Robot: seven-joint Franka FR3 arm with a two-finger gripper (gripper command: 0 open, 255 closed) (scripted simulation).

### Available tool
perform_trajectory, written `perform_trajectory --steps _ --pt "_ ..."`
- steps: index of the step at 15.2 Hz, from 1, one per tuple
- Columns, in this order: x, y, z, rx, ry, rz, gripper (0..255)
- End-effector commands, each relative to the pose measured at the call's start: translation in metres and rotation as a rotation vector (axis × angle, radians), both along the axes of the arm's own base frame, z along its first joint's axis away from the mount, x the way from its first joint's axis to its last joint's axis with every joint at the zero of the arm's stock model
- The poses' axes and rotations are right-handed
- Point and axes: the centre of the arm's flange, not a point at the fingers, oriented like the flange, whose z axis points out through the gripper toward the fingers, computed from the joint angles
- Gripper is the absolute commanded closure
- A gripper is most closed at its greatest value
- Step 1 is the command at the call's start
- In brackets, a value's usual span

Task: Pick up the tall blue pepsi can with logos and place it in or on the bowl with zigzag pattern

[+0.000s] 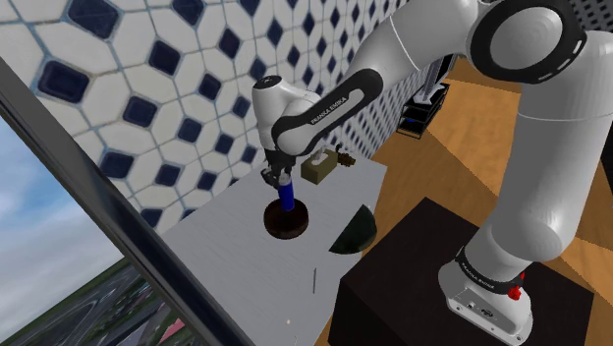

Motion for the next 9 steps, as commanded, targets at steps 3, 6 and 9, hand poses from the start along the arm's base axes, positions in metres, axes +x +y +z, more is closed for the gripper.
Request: perform_trajectory --steps 3,6,9 --pt "0.000 0.000 -0.020 0.000 -0.001 0.000 255" --pt "0.000 0.000 -0.027 0.000 -0.001 0.000 255" --pt "0.000 0.000 -0.027 0.000 -0.001 0.000 255"
